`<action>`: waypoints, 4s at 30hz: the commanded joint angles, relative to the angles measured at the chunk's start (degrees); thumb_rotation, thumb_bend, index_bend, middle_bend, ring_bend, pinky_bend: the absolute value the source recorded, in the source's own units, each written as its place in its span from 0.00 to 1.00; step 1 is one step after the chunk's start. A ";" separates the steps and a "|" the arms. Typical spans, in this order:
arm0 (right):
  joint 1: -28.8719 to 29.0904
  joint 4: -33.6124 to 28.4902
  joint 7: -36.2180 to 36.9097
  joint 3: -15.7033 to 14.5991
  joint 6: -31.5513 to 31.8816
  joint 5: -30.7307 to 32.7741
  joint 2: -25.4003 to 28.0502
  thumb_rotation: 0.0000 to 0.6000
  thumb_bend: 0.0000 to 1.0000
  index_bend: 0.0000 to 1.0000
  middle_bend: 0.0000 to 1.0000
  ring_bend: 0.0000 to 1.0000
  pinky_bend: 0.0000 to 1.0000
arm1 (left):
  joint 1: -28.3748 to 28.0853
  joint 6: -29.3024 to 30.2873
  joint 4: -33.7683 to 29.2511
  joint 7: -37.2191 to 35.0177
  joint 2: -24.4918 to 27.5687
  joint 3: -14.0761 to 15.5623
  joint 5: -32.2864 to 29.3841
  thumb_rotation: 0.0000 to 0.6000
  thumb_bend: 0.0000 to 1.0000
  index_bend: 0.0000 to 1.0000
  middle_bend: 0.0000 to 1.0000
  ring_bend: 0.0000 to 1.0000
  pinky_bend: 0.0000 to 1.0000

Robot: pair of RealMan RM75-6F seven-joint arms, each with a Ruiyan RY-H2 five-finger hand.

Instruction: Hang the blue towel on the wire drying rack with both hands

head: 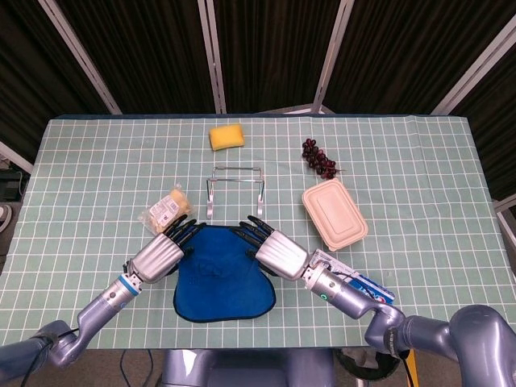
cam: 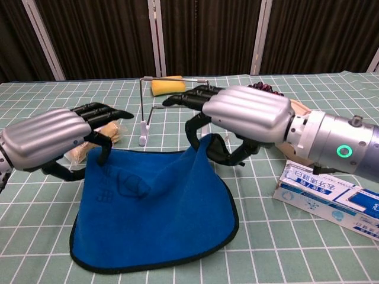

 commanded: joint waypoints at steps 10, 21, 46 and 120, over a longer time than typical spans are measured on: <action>1.91 -11.50 -3.77 11.04 -2.08 10.05 8.02 1.00 0.47 0.65 0.02 0.00 0.00 | -3.00 -0.42 -14.85 6.00 7.53 -10.82 -7.72 1.00 0.47 0.79 0.00 0.00 0.00; 5.44 -10.70 -6.40 17.82 -5.40 17.27 9.34 1.00 0.47 0.65 0.02 0.00 0.00 | -6.68 -3.87 -15.74 9.54 7.91 -17.79 -15.03 1.00 0.47 0.80 0.00 0.00 0.00; 11.09 0.96 6.37 22.81 -8.56 22.13 10.39 1.00 0.47 0.65 0.03 0.00 0.00 | -12.84 -4.62 -11.18 10.33 7.15 -24.76 -22.92 1.00 0.47 0.80 0.00 0.00 0.00; 5.54 19.83 16.93 8.57 -7.02 16.25 0.82 1.00 0.00 0.10 0.00 0.00 0.00 | -10.49 -12.65 5.90 -0.73 -0.62 -16.80 -27.41 1.00 0.14 0.00 0.00 0.00 0.00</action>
